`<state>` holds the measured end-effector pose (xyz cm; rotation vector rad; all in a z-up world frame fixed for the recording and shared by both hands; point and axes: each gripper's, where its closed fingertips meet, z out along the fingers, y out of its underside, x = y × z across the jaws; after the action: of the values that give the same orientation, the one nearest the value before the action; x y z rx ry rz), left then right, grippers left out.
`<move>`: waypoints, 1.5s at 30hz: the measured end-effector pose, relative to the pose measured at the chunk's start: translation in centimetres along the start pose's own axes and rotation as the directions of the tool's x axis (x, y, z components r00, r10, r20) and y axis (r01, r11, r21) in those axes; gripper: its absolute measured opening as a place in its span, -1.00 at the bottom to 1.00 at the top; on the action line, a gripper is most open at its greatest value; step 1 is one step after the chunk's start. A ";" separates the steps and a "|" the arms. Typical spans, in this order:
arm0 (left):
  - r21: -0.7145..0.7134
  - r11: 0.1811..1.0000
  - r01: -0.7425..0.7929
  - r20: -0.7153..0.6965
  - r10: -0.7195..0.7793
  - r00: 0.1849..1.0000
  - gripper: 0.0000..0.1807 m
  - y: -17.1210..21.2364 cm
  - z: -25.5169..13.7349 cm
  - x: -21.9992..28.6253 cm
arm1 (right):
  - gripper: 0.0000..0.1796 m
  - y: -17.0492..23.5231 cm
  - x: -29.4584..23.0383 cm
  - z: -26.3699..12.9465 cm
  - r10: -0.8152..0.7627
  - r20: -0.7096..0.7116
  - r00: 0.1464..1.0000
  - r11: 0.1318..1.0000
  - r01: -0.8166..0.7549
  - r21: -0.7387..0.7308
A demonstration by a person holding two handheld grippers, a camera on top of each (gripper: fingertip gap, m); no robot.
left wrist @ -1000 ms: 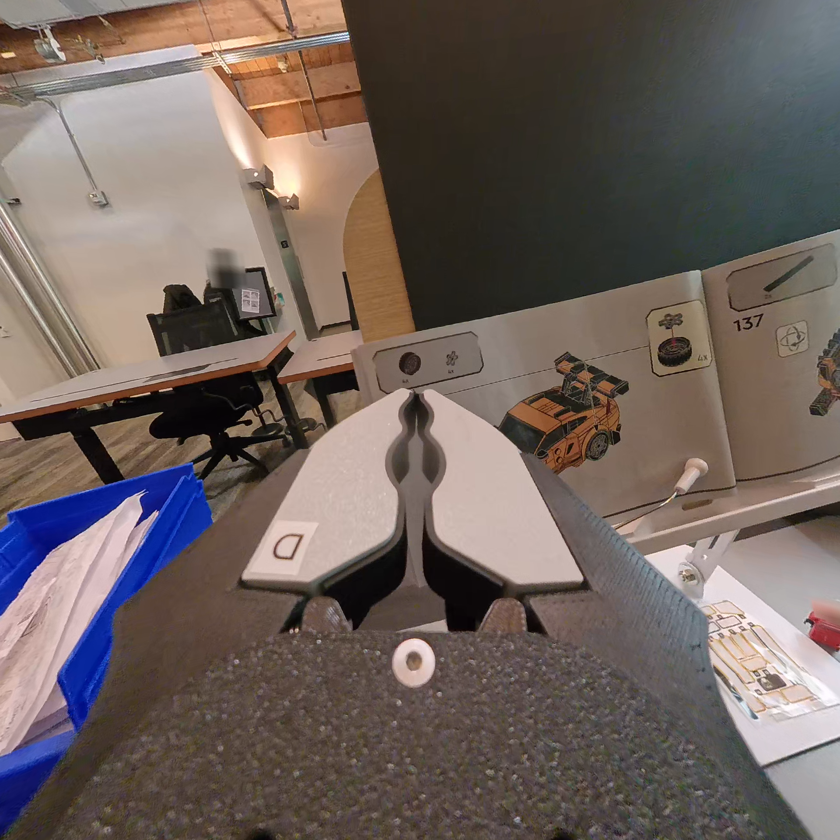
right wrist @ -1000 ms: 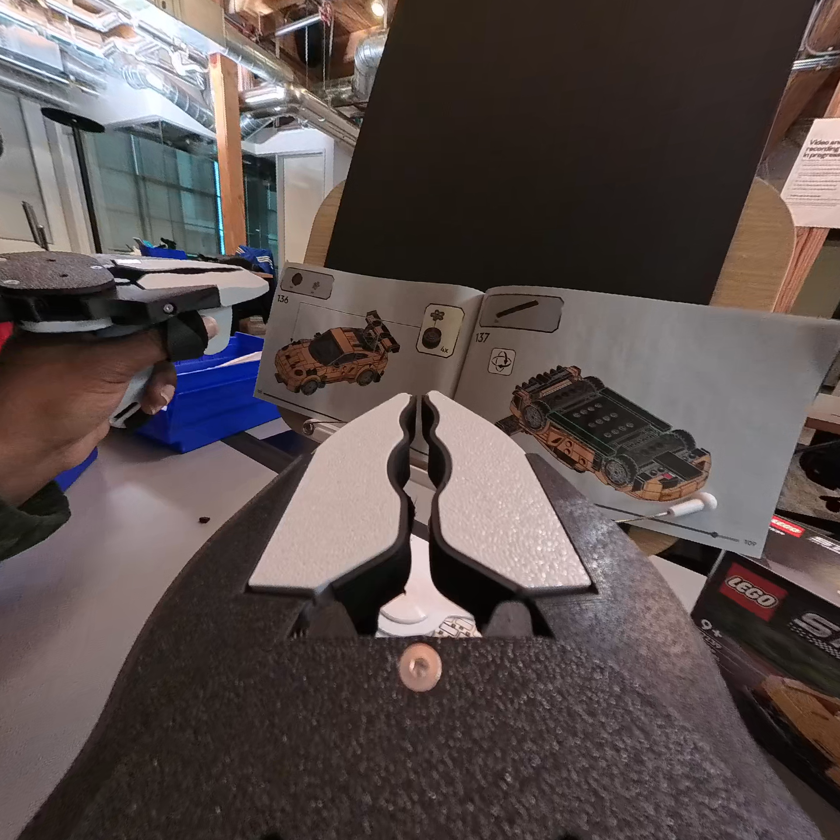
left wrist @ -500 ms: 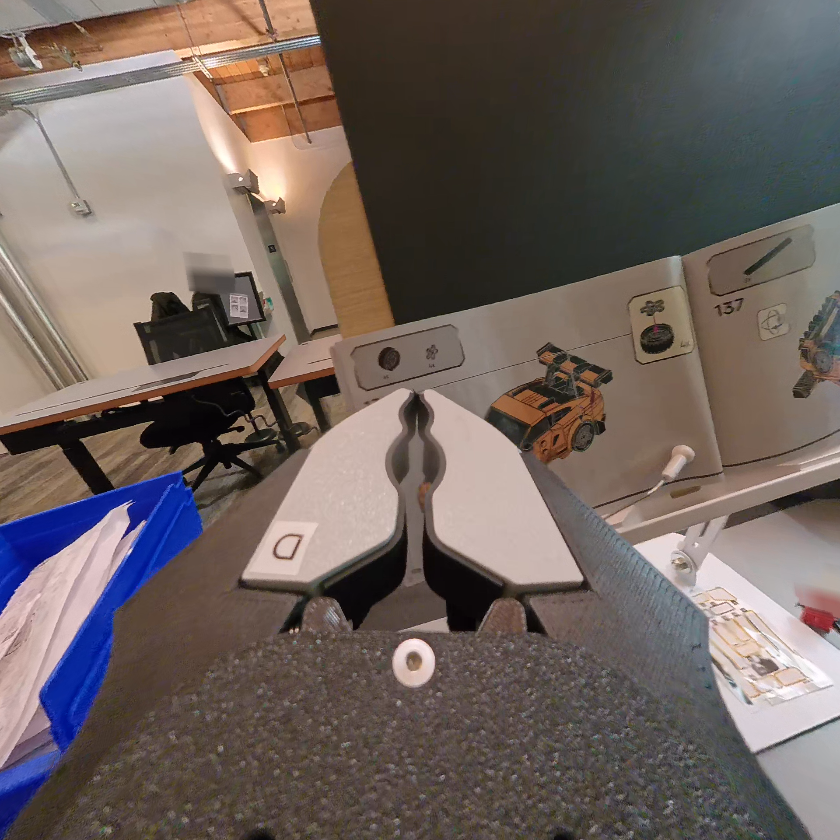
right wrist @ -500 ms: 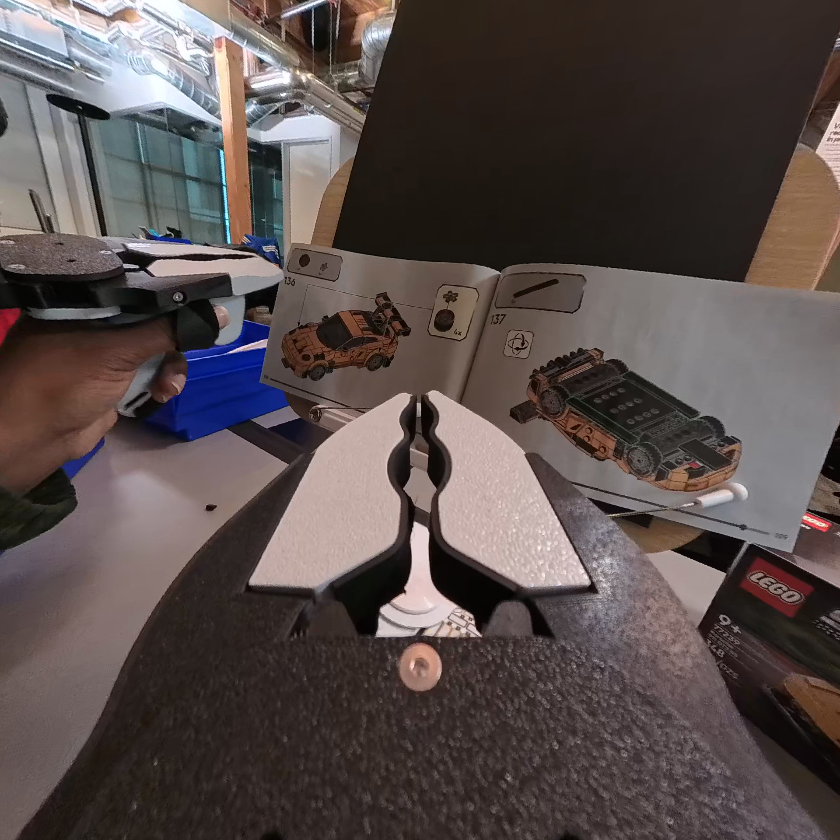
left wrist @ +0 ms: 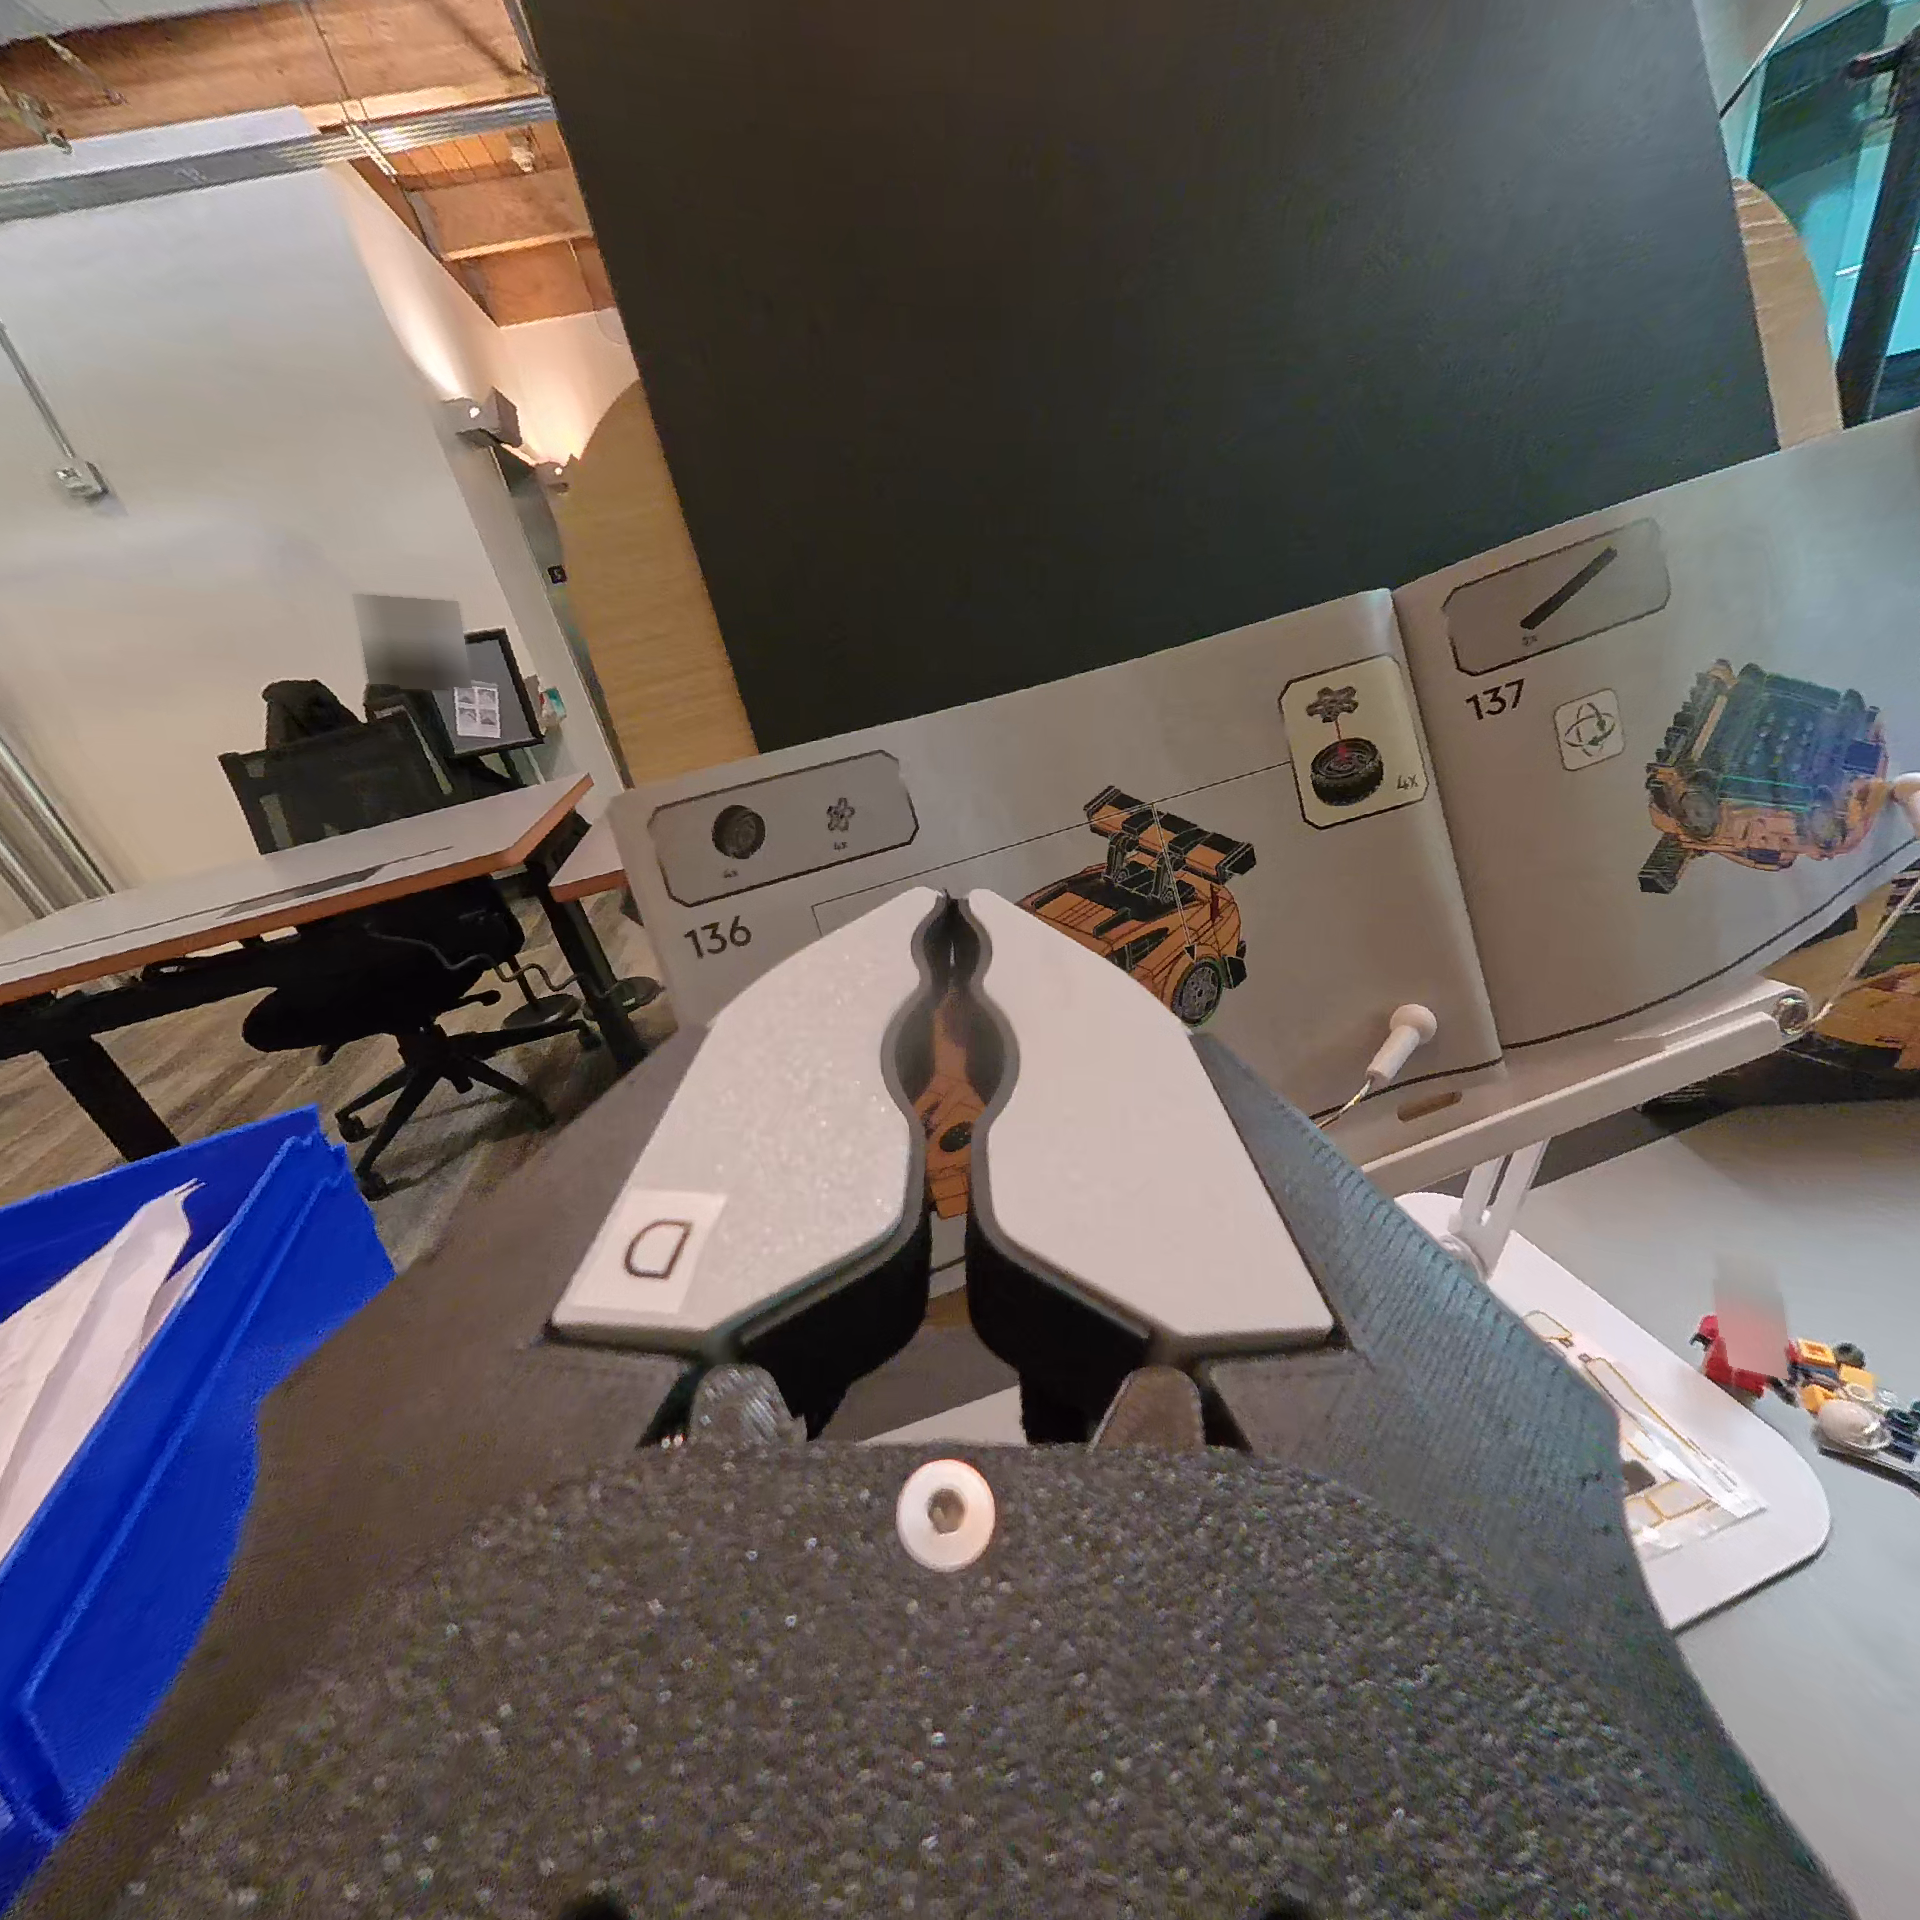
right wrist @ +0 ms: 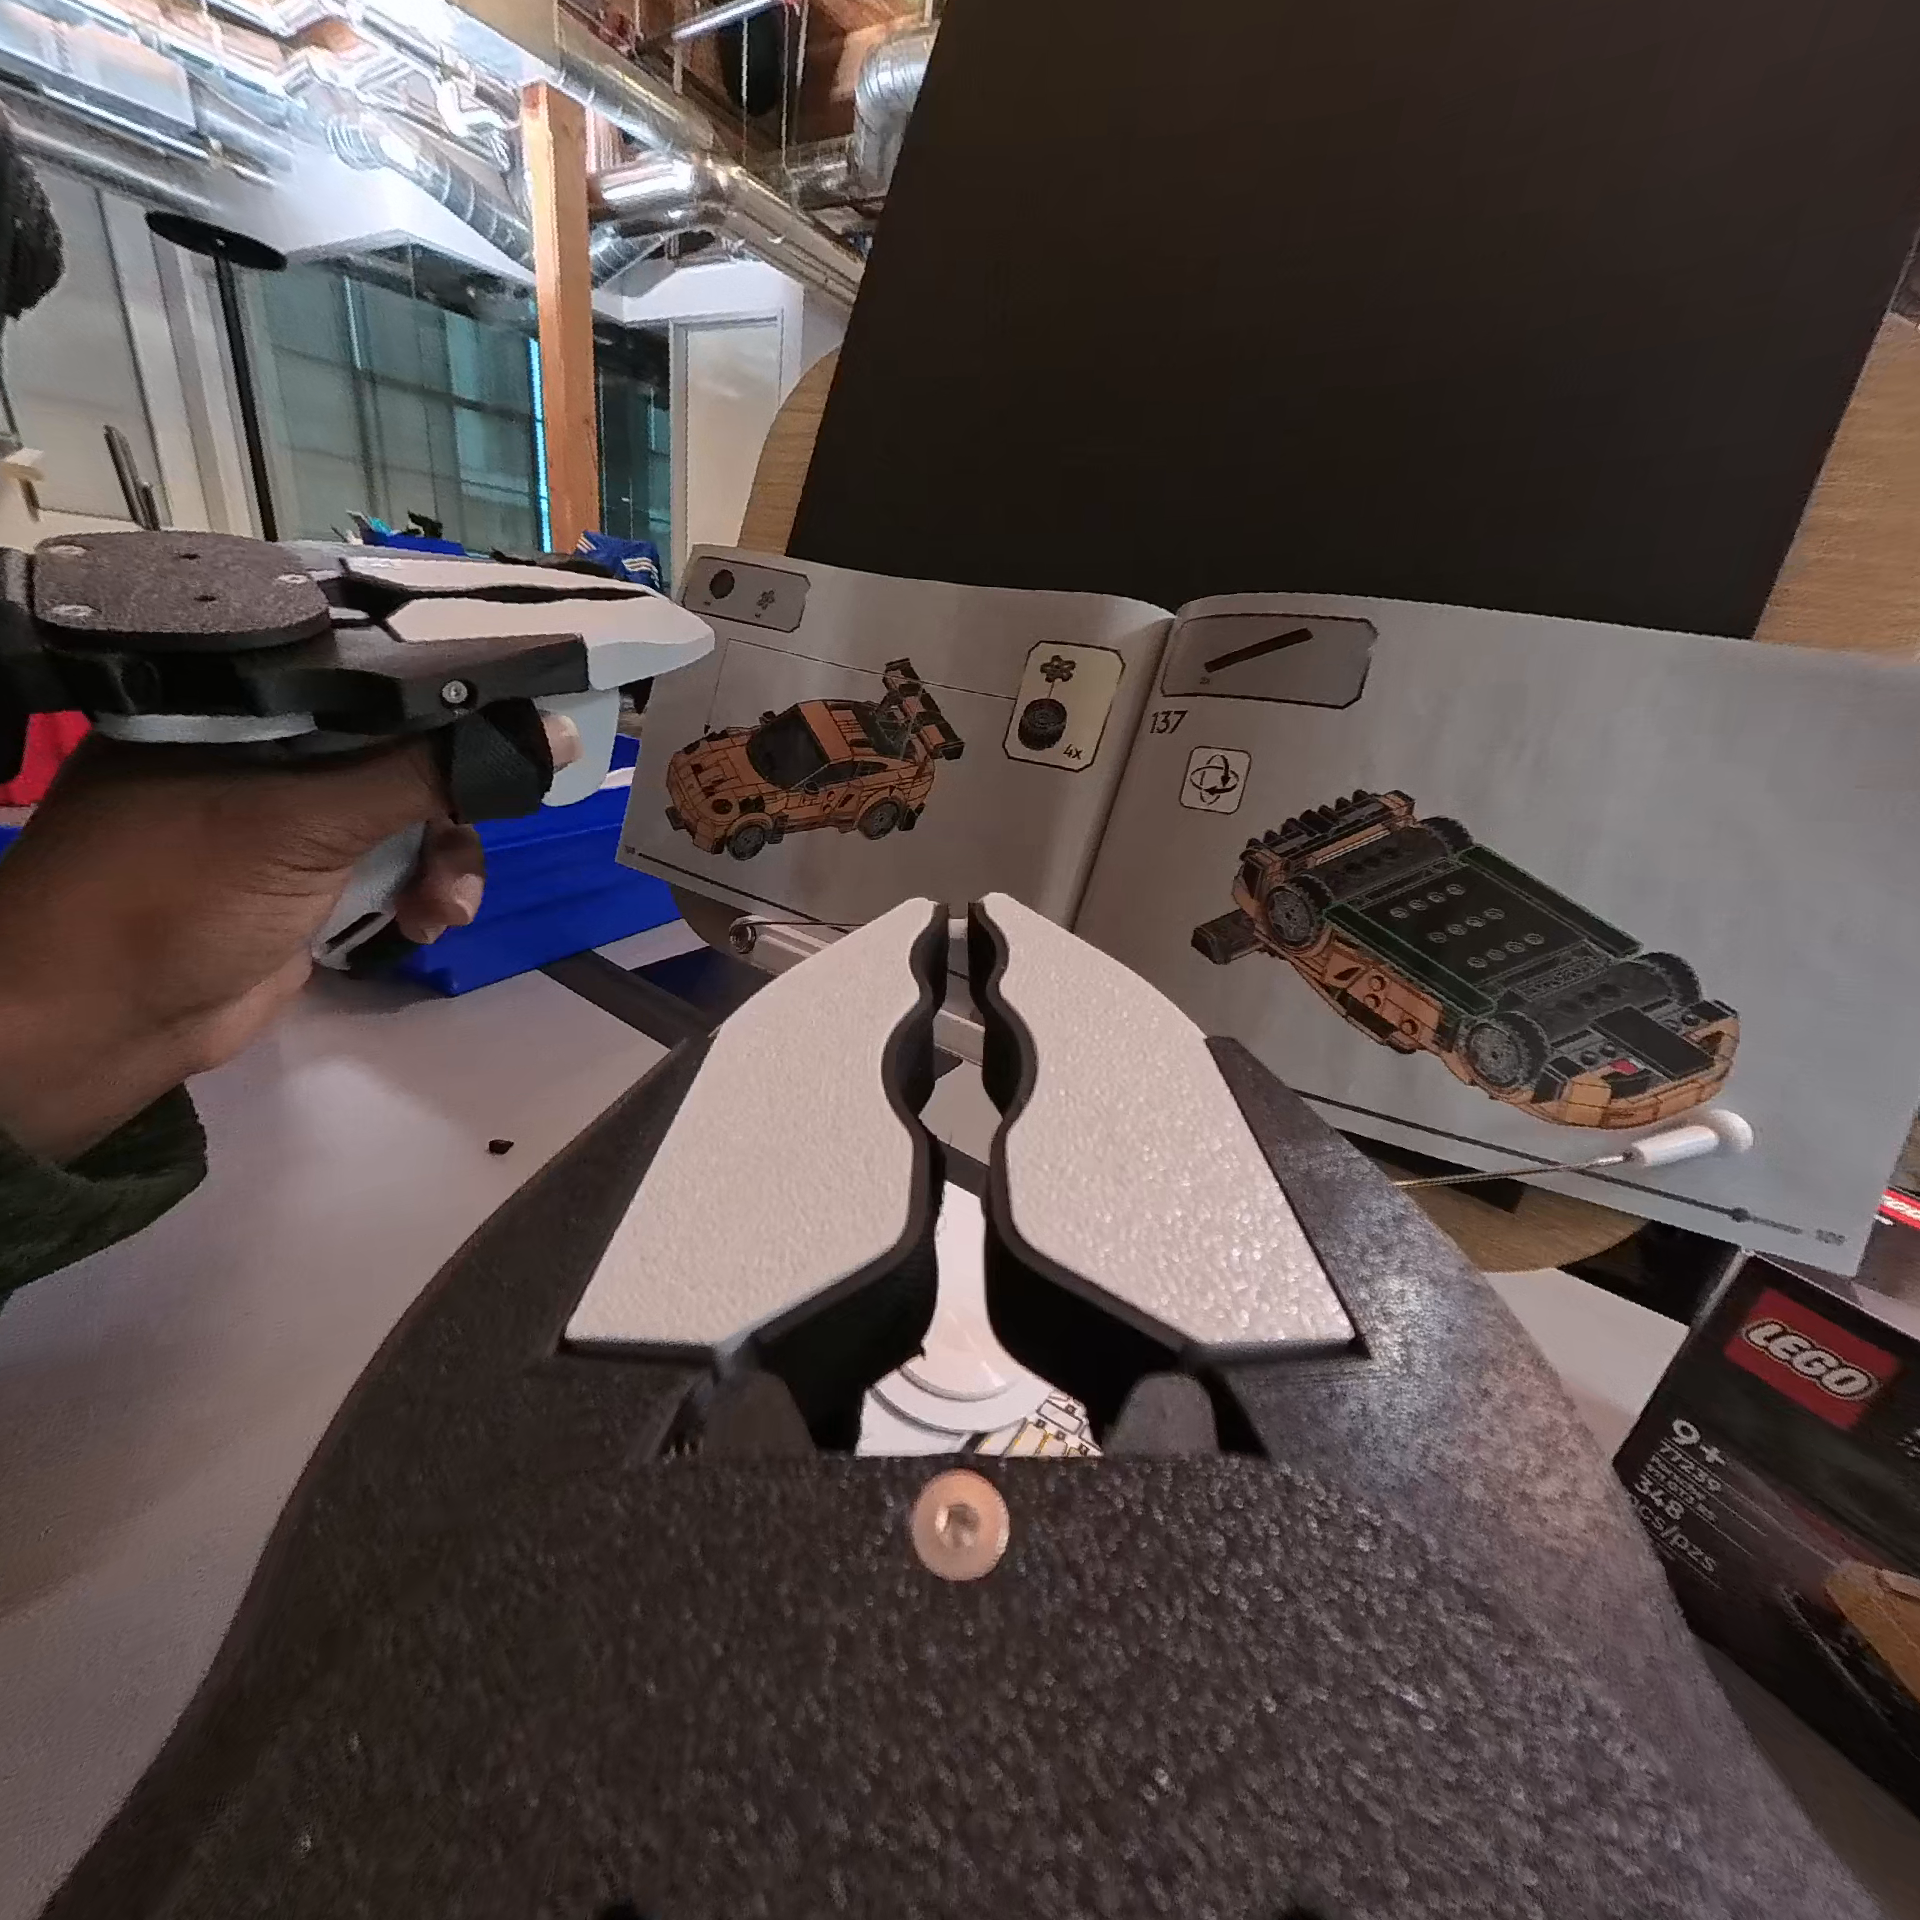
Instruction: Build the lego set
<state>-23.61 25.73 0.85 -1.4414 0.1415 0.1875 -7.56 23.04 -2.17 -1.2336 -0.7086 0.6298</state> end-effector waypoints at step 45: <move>-0.955 0.109 -0.275 -0.294 -0.248 0.923 -0.71 25.7 -25.5 -20.3 | -0.97 5.7 3.8 -12.2 -0.236 0.033 0.971 0.946 0.237 -0.221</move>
<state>-48.47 2.65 -22.98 -2.9461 0.4217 -0.0519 3.97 19.71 -9.34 -1.3275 -0.9370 0.3613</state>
